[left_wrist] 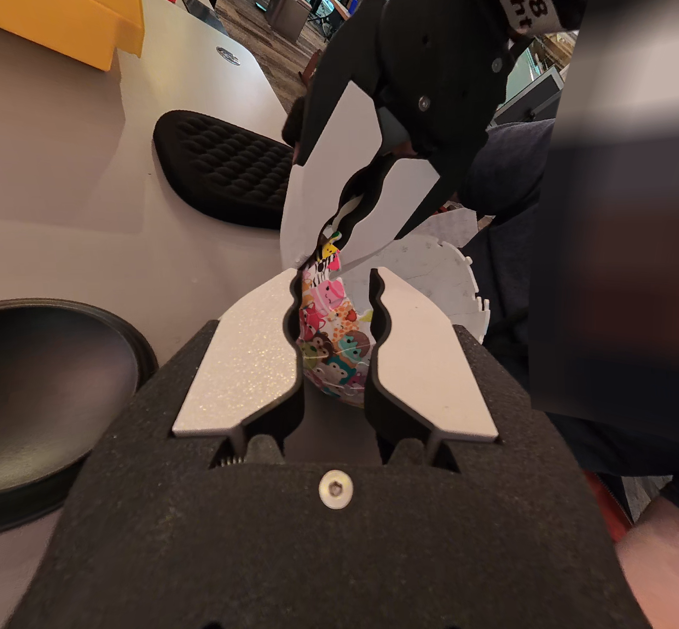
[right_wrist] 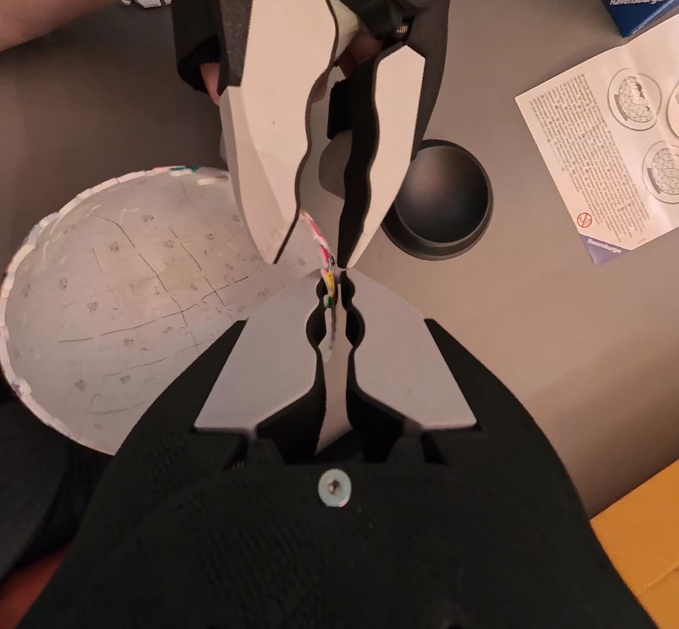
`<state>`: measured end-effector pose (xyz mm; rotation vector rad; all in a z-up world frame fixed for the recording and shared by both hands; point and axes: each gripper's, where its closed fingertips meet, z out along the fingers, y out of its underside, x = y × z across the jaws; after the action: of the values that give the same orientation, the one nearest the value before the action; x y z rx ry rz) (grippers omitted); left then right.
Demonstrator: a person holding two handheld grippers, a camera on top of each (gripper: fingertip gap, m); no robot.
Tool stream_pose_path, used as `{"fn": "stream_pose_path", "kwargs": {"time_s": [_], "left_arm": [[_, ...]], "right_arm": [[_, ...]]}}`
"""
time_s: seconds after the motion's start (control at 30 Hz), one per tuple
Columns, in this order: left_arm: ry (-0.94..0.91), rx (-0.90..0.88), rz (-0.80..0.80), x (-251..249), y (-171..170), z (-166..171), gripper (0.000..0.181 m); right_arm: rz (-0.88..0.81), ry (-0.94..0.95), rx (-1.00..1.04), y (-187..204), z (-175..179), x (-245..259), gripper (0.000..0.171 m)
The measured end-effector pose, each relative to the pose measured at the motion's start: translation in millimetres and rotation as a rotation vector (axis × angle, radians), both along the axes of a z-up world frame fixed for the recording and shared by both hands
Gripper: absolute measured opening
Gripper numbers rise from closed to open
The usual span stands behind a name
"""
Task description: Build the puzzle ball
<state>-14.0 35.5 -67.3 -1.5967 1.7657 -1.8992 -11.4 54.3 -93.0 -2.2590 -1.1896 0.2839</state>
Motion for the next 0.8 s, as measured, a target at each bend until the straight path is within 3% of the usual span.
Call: {"fn": "stream_pose_path", "kwargs": {"time_s": [0.27,0.8], "left_arm": [[-0.040,0.015,0.044,-7.7,13.5,11.9,0.030],[0.000,0.035,0.022,-8.0,9.0,5.2,0.026]], "right_arm": [[-0.034,0.004,0.021,3.9,1.1,3.7,0.005],[0.017,-0.081,0.005,-4.6,9.4,9.8,0.013]]}}
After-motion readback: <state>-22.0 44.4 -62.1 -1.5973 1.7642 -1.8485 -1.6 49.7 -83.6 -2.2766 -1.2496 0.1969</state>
